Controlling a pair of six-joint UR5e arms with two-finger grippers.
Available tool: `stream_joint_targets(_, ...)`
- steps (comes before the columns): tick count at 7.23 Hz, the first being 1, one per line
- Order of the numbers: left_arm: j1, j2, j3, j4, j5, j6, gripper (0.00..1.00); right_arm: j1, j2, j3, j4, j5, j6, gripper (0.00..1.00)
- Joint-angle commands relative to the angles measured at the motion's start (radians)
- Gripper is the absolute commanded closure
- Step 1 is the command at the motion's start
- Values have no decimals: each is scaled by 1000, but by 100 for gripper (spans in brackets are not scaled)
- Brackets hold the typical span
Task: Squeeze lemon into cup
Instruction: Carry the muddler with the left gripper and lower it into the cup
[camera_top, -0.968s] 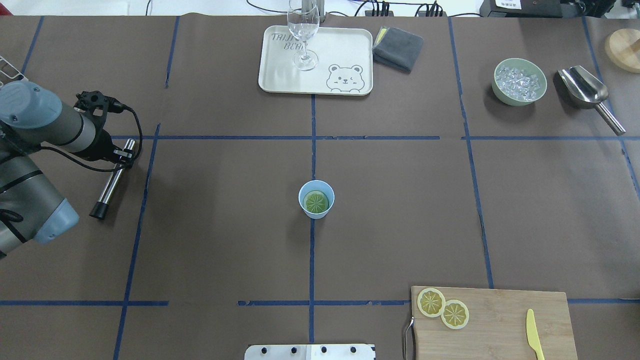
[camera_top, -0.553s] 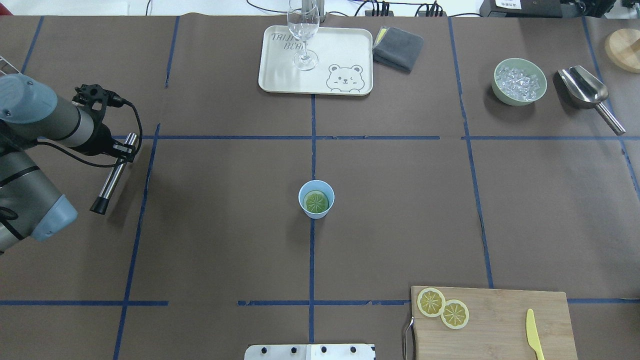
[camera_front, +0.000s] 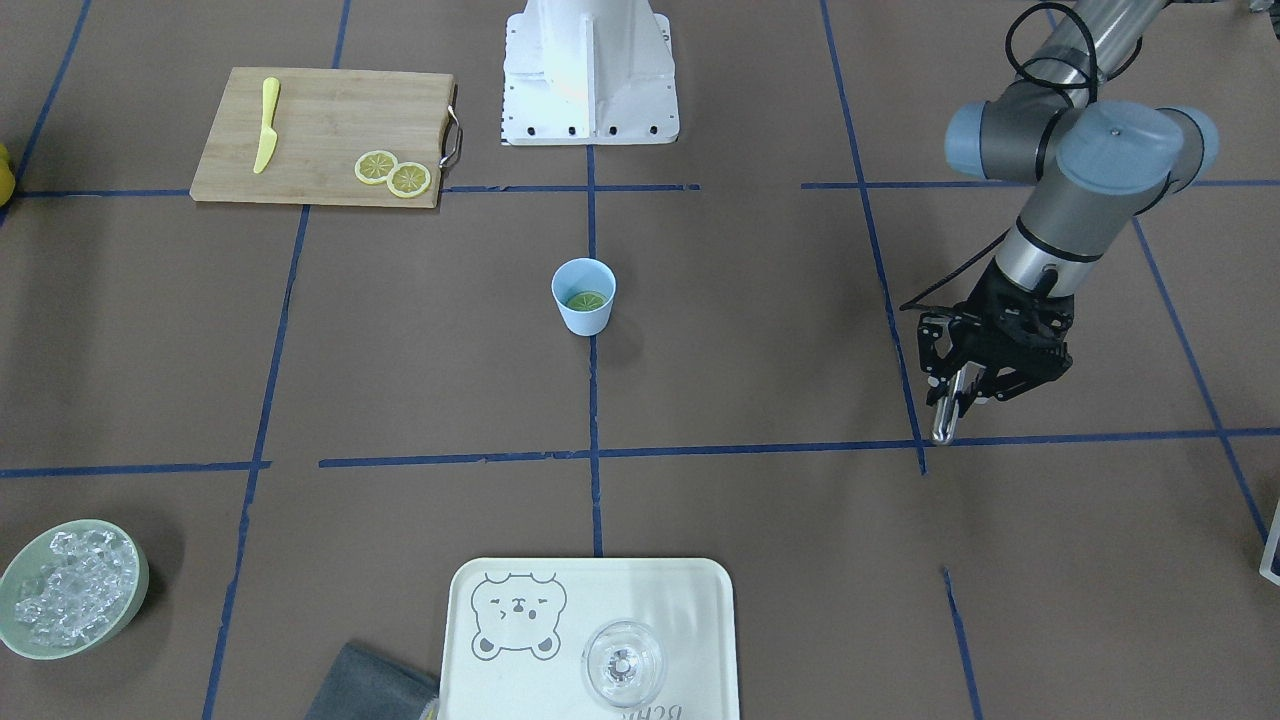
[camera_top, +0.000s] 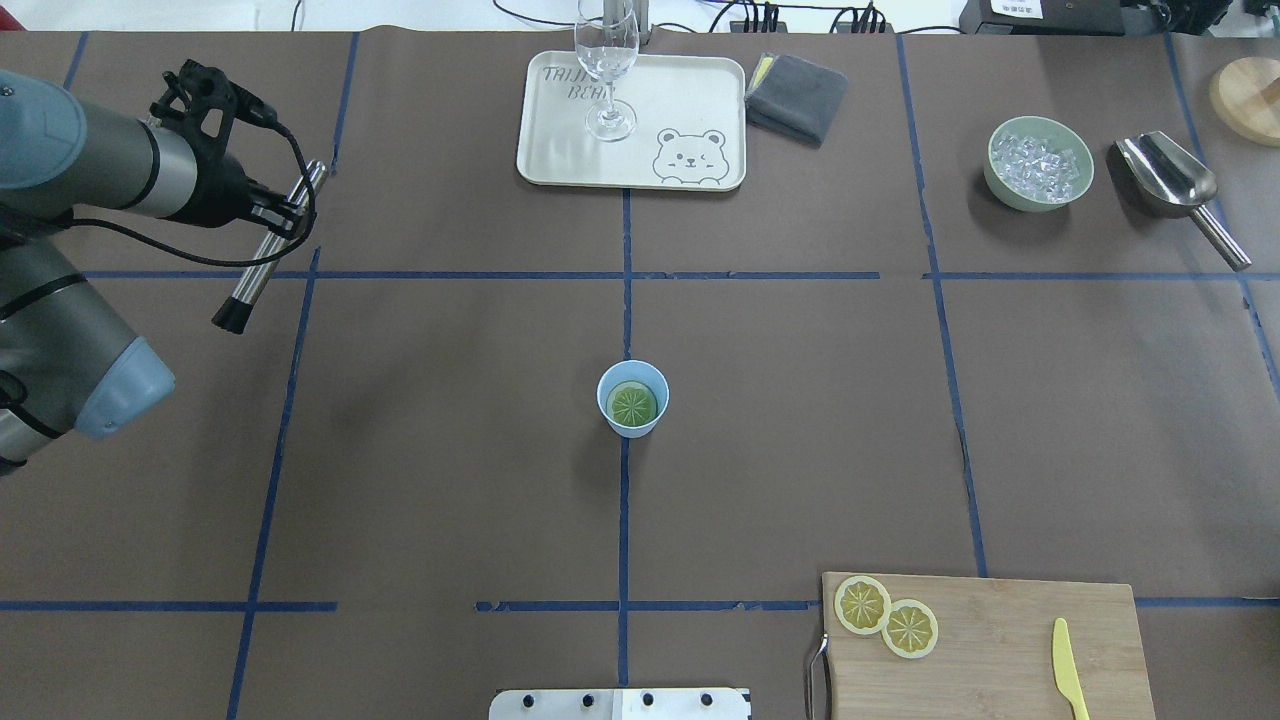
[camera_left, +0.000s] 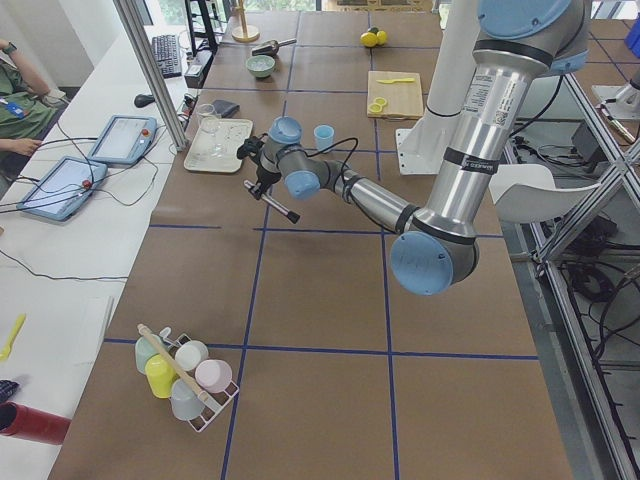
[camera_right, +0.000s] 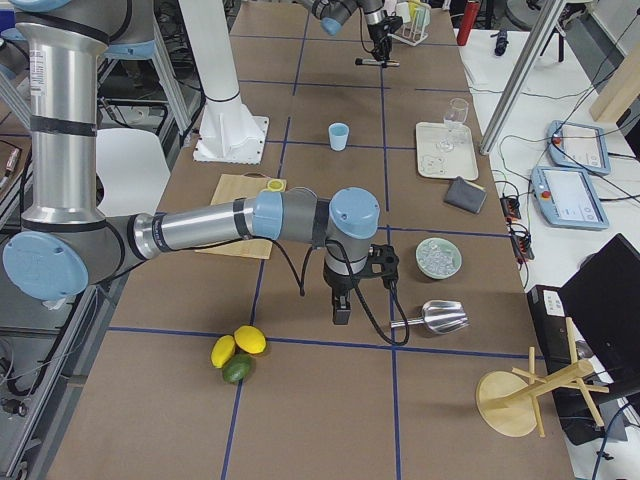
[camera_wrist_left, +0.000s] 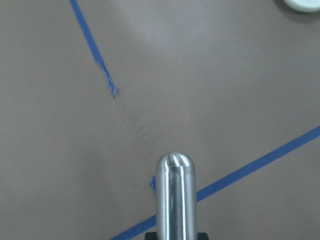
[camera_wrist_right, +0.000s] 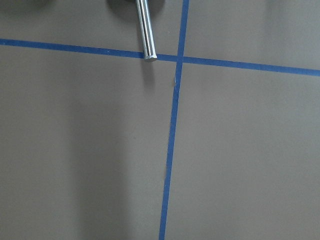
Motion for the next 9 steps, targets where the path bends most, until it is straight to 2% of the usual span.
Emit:
stream_joint_targets(1,17,-29,10,-296,112,-40,100,6,-8,0,0,-1,0,0)
stream_joint_targets(2,51,-27,9,-427,182,-60,100,7,-9,0,0,-1,0,0)
stream_joint_targets(4,142,-39,15,-709,199,-67,100,12,-11,-1,0,-4,2,0)
stream_joint_targets(5,166,-47,41,-847,192,-64,100,12,-15,-1,0,-3,2,0)
stream_joint_targets(7,249,-136,153,-1104,201,-44,100,12,-20,-1,0,-3,5,0)
stream_joint_targets(9,359,-197,189,-1194,338,-46,100,13,-31,-1,32,-3,6,0)
